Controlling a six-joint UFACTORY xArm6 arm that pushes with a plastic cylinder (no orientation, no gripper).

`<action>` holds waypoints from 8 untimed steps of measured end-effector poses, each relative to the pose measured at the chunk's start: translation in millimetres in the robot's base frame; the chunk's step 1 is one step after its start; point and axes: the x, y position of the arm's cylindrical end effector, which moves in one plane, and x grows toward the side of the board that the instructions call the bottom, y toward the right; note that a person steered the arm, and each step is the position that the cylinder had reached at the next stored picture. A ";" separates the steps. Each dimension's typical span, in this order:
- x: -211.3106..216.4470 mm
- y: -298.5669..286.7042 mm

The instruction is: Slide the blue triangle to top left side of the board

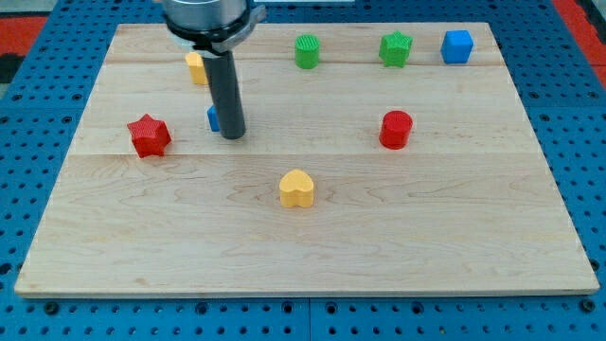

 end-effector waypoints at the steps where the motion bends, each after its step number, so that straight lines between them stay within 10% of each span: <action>1: -10.4 -6.1; 8: -56.1 -26.4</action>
